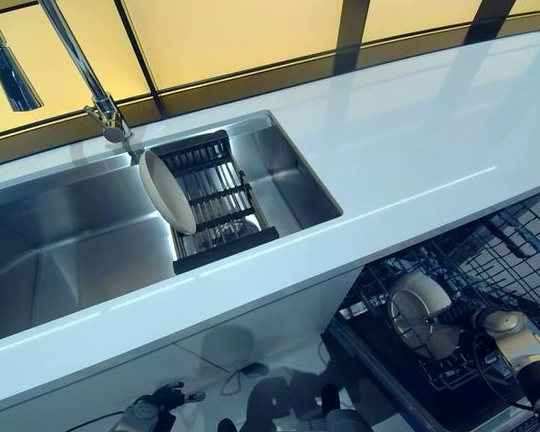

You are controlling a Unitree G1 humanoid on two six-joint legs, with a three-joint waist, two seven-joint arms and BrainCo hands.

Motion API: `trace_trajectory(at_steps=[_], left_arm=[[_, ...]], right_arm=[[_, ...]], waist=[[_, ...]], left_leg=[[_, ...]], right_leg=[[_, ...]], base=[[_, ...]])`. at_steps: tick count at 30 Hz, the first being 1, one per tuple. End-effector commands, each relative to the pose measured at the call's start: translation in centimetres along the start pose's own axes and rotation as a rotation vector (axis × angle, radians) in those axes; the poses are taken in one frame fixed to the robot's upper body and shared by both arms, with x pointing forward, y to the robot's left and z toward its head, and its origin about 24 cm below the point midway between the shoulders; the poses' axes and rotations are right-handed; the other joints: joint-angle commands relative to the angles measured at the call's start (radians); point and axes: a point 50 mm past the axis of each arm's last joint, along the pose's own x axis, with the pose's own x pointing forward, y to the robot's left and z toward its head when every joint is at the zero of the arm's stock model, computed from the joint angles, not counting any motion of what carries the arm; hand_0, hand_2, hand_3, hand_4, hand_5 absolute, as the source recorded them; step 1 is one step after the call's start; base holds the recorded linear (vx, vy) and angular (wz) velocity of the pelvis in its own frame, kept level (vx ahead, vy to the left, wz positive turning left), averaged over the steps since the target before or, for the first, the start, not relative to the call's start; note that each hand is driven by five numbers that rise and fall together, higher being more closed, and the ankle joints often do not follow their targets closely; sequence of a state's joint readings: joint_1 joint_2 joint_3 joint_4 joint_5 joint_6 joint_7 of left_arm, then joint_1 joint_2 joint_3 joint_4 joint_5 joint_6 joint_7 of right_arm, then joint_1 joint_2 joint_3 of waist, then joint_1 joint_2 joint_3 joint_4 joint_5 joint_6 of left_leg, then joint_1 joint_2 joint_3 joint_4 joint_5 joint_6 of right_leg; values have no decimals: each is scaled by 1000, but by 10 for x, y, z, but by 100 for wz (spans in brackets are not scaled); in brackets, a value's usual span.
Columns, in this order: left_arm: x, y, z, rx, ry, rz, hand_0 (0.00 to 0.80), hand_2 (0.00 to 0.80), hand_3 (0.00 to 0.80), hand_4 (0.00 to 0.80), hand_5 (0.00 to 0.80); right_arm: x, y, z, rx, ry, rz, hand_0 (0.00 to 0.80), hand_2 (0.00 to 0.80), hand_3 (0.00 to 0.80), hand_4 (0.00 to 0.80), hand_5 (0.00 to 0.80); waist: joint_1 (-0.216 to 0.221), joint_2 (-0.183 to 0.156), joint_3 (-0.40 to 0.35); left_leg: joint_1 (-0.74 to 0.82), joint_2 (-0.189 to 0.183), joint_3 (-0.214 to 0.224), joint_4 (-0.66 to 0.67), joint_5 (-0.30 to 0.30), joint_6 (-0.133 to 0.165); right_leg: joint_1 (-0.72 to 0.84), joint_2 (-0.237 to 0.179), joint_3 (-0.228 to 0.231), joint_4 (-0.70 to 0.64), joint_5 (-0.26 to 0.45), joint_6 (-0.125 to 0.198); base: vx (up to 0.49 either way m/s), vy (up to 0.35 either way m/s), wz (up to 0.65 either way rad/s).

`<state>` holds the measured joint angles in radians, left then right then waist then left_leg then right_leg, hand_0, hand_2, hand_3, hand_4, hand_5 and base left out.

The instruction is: Take plates into dishwasher

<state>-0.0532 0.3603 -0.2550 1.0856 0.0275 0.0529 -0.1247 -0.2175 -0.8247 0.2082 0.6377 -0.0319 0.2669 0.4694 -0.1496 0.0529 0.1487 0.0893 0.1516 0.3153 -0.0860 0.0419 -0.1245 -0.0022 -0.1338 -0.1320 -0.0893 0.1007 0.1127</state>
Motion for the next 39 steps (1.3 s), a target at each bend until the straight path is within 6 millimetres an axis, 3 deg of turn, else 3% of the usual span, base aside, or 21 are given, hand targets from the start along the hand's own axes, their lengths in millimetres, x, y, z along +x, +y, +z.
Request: trace_trajectory(at_steps=[1, 11, 12, 13, 14, 27, 34, 39], left_arm=[[1, 17, 19, 41, -49, 35, 0, 0, 0, 0, 0], [1, 16, 18, 42, -46, 32, 0, 0, 0, 0, 0], [1, 16, 18, 41, -47, 32, 0, 0, 0, 0, 0], [1, 16, 18, 41, -46, 32, 0, 0, 0, 0, 0], [1, 16, 17, 40, -45, 32, 0, 0, 0, 0, 0], [0, 21, 14, 42, -24, 50, 0, 0, 0, 0, 0], [-1, 24, 11, 27, -16, 63, 0, 0, 0, 0, 0], [-2, 30, 6, 18, 1, 88, 0, 0, 0, 0, 0]], right_arm=[[12, 3, 31, -40, -73, 11, 800, 800, 800, 800, 800], [13, 8, 30, -55, -63, 26, 800, 800, 800, 800, 800], [13, 8, 30, -53, -65, 23, 678, 678, 678, 678, 678], [13, 8, 31, -55, -72, 18, 442, 442, 442, 442, 442], [12, 8, 32, -62, -80, 12, 0, 0, 0, 0, 0], [0, 1, 34, -61, -101, -1, 0, 0, 0, 0, 0], [-18, -20, 36, -95, -100, -35, 0, 0, 0, 0, 0], [-41, -46, 32, -55, -102, -75, 0, 0, 0, 0, 0]], waist=[[26, -55, -4], [28, -57, -3], [28, -58, -2], [27, -59, -1], [26, -60, -2], [6, -92, 1], [-12, -118, 0], [-32, -144, -4]], left_leg=[[71, -7, -37, -1, -94, 39], [70, -6, -41, -1, -92, 39], [71, -6, -41, -1, -91, 39], [72, -5, -40, -1, -91, 39], [73, -5, -40, -1, -92, 40], [80, 1, -19, 2, -93, 45], [87, 7, 0, 6, -96, 46], [96, 14, 15, 8, -99, 48]], right_leg=[[-60, -41, 6, 25, 5, 66], [-57, -41, 10, 25, 3, 65], [-57, -41, 10, 26, 4, 66], [-57, -41, 11, 26, 4, 66], [-56, -41, 11, 26, 3, 66], [-61, -34, 31, 35, 5, 70], [-63, -26, 47, 38, 9, 73], [-61, -16, 58, 43, 14, 76]], base=[[0, 0, 0], [0, 0, 0], [0, 0, 0], [0, 0, 0], [0, 0, 0], [0, 0, 0], [0, 0, 0], [6, -1, 0]])
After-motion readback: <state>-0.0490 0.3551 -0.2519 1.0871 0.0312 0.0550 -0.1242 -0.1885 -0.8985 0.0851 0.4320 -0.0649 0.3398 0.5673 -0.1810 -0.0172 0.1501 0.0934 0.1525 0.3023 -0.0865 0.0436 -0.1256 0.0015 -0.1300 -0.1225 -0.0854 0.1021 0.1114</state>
